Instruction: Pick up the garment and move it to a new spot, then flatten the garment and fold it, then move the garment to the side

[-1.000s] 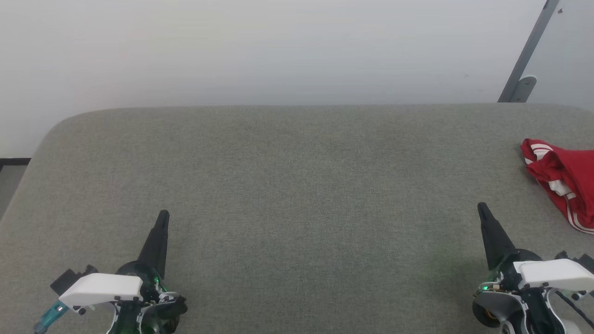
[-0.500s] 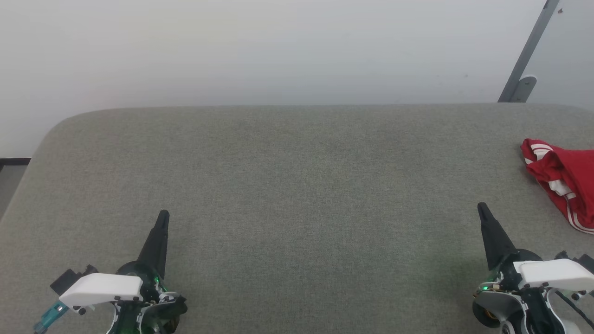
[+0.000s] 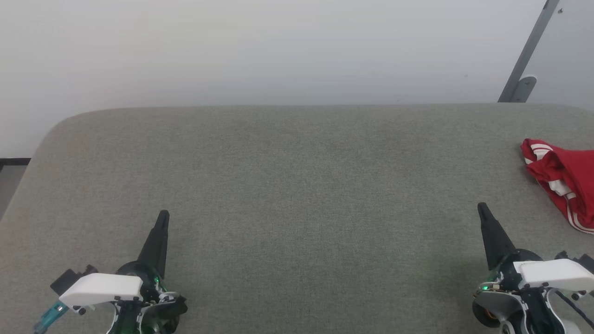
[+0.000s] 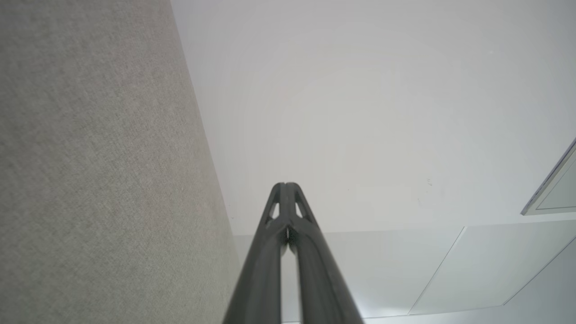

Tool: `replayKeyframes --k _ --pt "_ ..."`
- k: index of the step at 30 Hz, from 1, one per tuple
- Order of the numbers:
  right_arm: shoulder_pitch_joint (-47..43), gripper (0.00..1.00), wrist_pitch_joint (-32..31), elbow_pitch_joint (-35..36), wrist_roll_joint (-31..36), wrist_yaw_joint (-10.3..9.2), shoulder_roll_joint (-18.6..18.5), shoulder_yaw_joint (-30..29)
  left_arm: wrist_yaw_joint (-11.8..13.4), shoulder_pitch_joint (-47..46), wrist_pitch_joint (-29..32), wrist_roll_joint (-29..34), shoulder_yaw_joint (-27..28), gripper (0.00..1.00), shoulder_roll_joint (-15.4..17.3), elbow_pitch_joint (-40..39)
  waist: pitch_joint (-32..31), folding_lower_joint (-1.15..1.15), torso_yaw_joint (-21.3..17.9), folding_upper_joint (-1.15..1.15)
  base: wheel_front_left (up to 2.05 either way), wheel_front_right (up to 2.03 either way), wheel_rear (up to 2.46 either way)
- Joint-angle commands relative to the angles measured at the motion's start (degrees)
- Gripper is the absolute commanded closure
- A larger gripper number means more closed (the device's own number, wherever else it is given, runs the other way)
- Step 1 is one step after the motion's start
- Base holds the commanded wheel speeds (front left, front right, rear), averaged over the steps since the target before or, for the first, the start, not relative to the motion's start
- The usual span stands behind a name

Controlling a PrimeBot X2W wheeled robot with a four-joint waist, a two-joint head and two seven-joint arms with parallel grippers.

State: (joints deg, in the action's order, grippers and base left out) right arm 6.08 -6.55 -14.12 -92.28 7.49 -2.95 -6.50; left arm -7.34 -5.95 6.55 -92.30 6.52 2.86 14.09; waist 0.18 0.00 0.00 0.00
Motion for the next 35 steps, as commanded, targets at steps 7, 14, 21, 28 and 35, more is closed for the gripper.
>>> replayKeyframes --k 7,14,21,28,35 --pt "0.3 1.00 -0.2 0.2 -0.2 0.00 0.2 -0.1 -0.3 -0.7 0.2 -0.2 0.0 1.00 -0.1 0.0 0.0 0.00 0.0 0.00 0.00 0.00 0.00" --pt "0.3 1.00 -0.2 0.2 -0.3 0.00 0.2 -0.1 -0.3 -0.7 0.2 -0.2 0.0 1.00 -0.1 0.0 0.0 0.00 0.0 0.00 0.00 0.00 0.00" --pt "0.3 1.00 -0.2 0.2 -0.3 0.00 0.2 -0.1 -0.3 -0.7 0.2 -0.2 0.0 1.00 -0.1 0.0 0.0 0.00 0.0 0.00 0.00 0.00 0.00" --pt "0.3 1.00 -0.2 0.2 -0.3 0.00 0.2 -0.1 -0.3 -0.7 0.2 -0.2 0.0 1.00 -0.1 0.0 0.0 0.00 0.0 0.00 0.00 0.00 0.00" --pt "0.3 1.00 -0.2 0.2 -0.3 0.00 0.2 -0.1 -0.3 -0.7 0.2 -0.2 0.0 1.00 -0.1 0.0 0.0 0.00 0.0 0.00 0.00 0.00 0.00"
